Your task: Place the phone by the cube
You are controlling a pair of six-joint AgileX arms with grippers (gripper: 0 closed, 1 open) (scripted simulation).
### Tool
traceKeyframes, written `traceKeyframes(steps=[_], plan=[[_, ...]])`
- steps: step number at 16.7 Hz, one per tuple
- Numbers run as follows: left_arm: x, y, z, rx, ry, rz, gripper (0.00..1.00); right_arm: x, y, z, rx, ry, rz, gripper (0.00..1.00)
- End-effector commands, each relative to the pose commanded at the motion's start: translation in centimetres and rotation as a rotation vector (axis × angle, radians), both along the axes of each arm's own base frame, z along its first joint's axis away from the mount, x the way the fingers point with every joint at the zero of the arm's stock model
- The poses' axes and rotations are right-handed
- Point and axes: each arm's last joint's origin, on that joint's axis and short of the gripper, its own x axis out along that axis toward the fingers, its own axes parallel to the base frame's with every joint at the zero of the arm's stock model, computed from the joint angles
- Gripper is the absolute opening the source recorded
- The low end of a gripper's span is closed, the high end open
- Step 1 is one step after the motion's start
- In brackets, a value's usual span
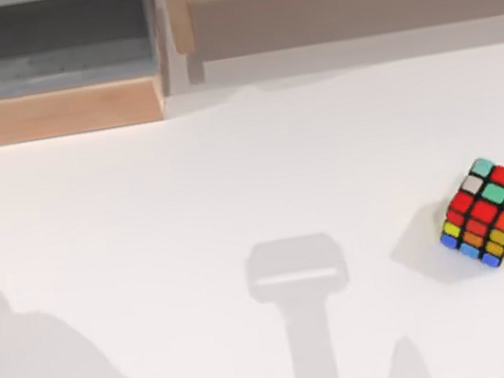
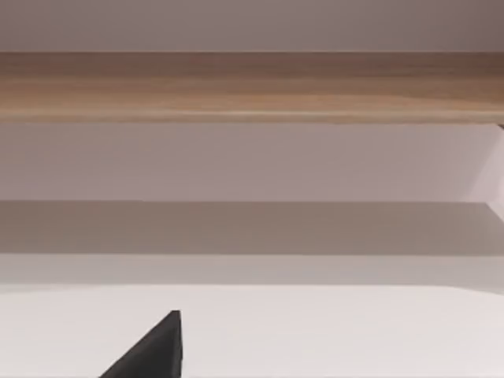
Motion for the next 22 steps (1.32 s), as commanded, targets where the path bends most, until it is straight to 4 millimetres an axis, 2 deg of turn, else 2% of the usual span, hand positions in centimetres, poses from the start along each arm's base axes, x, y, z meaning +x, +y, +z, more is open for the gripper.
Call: traceKeyframes(steps=[4,9,11,13,15,17,19,22], plan=[[-0.1,0.0,1.4,-0.002,0.004,0.0,0.0,0.0,0.0,0.0,0.0,0.0,0.0,1.0],[-0.1,0.0,1.3,-0.002,0.006,-0.001,0.0,0.0,0.0,0.0,0.0,0.0,0.0,1.0],[0.7,-0.5,2.6,0.021,-0.03,0.001,0.0,0.0,0.0,0.0,0.0,0.0,0.0,1.0],[2.2,-1.9,4.6,0.051,-0.082,0.006,0.0,0.0,0.0,0.0,0.0,0.0,0.0,1.0],[4.2,-4.4,7.0,0.076,-0.148,0.013,0.0,0.0,0.0,0.0,0.0,0.0,0.0,1.0],[6.2,-7.7,9.7,0.089,-0.221,0.022,0.0,0.0,0.0,0.0,0.0,0.0,0.0,1.0],[7.7,-11.8,12.0,0.084,-0.279,0.032,0.0,0.0,0.0,0.0,0.0,0.0,0.0,1.0],[9.0,-18.8,14.1,0.049,-0.315,0.046,0.0,0.0,0.0,0.0,0.0,0.0,0.0,1.0]])
